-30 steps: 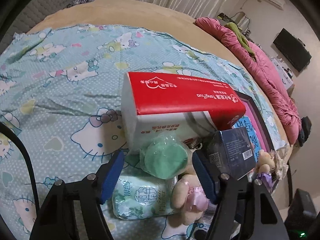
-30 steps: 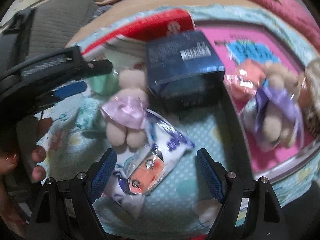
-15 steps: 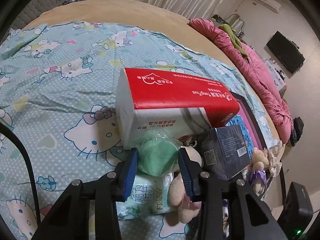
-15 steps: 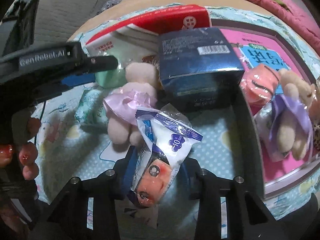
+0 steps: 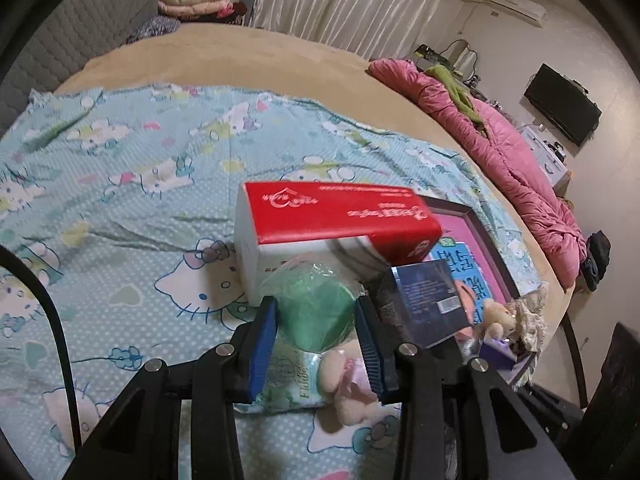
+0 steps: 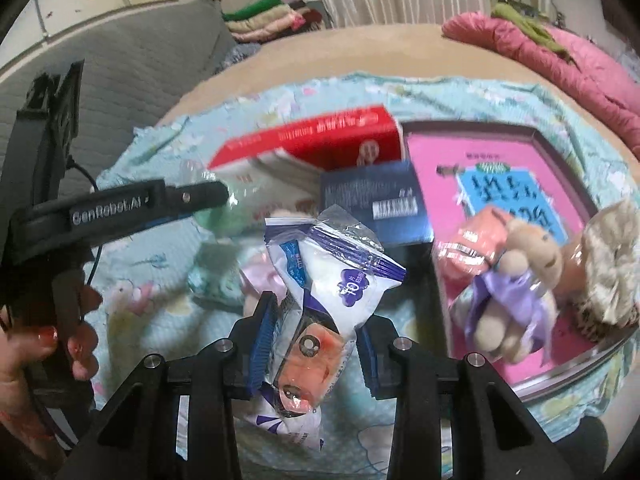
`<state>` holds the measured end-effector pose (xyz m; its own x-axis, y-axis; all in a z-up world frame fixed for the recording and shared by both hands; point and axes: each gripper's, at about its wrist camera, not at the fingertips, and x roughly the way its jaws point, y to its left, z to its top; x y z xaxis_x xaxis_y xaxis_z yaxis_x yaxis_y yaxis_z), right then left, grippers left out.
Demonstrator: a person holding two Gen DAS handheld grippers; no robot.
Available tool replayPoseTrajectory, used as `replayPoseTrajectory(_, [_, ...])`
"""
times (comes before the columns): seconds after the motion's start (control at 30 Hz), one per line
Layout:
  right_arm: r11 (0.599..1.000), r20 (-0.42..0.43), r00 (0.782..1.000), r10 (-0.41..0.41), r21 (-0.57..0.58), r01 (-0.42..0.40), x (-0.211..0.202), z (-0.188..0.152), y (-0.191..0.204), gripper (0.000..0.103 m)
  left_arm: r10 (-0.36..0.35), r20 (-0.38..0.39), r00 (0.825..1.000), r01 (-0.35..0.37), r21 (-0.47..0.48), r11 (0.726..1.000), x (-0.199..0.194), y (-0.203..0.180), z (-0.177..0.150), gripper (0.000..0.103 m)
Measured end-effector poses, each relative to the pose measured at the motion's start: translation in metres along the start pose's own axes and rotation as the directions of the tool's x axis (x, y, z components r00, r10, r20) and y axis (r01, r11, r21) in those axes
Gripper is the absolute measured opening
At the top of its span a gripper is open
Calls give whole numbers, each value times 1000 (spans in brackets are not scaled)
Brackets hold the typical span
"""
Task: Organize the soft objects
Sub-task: 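Carry the green ball and snack wrapper with both tools over the pink book tray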
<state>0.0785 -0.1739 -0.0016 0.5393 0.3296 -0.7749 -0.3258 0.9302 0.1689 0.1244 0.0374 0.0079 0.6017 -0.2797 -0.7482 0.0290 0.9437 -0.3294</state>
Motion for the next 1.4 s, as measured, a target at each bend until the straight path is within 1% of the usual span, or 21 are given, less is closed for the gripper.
replayPoseTrajectory(0.2, [1000, 71, 997, -2, 18, 1, -21, 10, -8, 38, 19, 34, 999, -20, 33, 999, -22, -16, 2, 40])
replayPoseTrajectory(0.47, [997, 158, 987, -30, 70, 19, -57, 18, -37, 38, 24, 62, 998, -29, 81, 996, -42, -48, 4, 40])
replayPoseTrajectory(0.73, [985, 220, 972, -89, 161, 53, -85, 18, -84, 38, 9, 64, 998, -18, 149, 989, -48, -90, 4, 40])
replayPoseTrajectory(1.0, [964, 273, 948, -165, 249, 96, -115, 11, -133, 38, -20, 45, 999, 9, 231, 973, -45, -140, 0, 40])
replayPoseTrajectory(1.2, [950, 280, 940, -193, 293, 108, -123, 7, -157, 38, -39, 3, 999, 37, 274, 961, -32, -169, -8, 40])
replayPoseTrajectory(1.4, [947, 239, 951, -198, 297, 123, -115, -1, -165, 38, -33, -32, 999, 41, 319, 947, -12, -190, -16, 40])
